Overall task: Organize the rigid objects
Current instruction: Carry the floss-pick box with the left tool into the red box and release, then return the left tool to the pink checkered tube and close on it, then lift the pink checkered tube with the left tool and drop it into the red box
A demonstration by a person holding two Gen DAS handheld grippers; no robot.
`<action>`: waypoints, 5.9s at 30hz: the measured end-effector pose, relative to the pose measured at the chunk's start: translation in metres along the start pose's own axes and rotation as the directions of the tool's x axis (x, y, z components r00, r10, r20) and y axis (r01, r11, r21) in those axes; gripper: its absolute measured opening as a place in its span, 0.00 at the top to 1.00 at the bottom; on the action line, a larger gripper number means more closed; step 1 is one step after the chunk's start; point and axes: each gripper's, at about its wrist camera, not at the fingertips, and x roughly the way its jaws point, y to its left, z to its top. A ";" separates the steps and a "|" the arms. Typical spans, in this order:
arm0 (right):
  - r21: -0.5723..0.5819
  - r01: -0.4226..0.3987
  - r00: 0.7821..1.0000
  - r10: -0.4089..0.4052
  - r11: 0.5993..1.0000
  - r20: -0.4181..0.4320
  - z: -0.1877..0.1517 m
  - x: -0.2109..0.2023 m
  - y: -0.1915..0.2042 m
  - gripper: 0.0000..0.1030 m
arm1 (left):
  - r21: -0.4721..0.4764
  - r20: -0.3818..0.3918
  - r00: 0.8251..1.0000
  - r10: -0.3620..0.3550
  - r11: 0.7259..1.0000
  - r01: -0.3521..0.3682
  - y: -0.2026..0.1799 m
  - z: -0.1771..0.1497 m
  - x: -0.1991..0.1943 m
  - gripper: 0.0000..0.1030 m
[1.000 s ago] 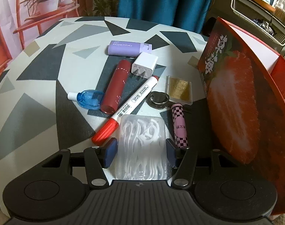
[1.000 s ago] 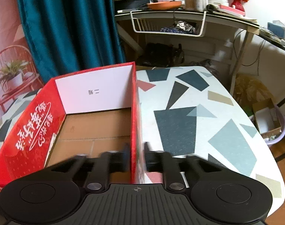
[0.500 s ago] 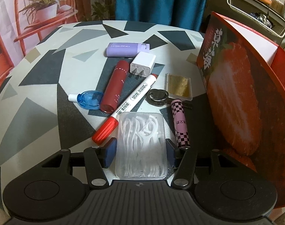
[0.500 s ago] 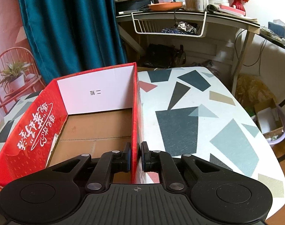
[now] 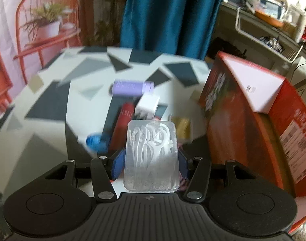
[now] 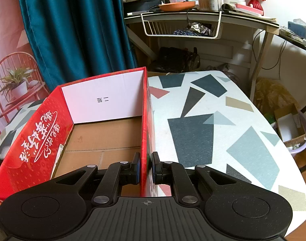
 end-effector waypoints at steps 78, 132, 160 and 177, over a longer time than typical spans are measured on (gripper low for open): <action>-0.027 -0.017 1.000 0.017 1.000 -0.006 0.005 0.005 -0.004 0.91 | 0.104 0.066 0.988 -0.136 0.986 0.129 -0.006 0.042 0.005 0.41; -0.021 0.009 0.999 -0.010 1.000 -0.038 0.001 0.002 -0.001 0.91 | 0.062 -0.028 0.992 -0.125 0.990 0.127 -0.006 -0.050 0.046 0.82; -0.026 0.005 0.999 -0.006 1.000 -0.036 0.003 0.004 0.000 0.90 | 0.178 0.161 0.918 -0.361 0.926 0.333 -0.055 0.083 0.002 0.84; -0.020 -0.011 0.999 0.010 1.000 -0.040 0.003 0.004 -0.003 0.90 | 0.414 -0.033 0.924 -0.382 0.836 0.361 -0.115 0.054 0.060 0.83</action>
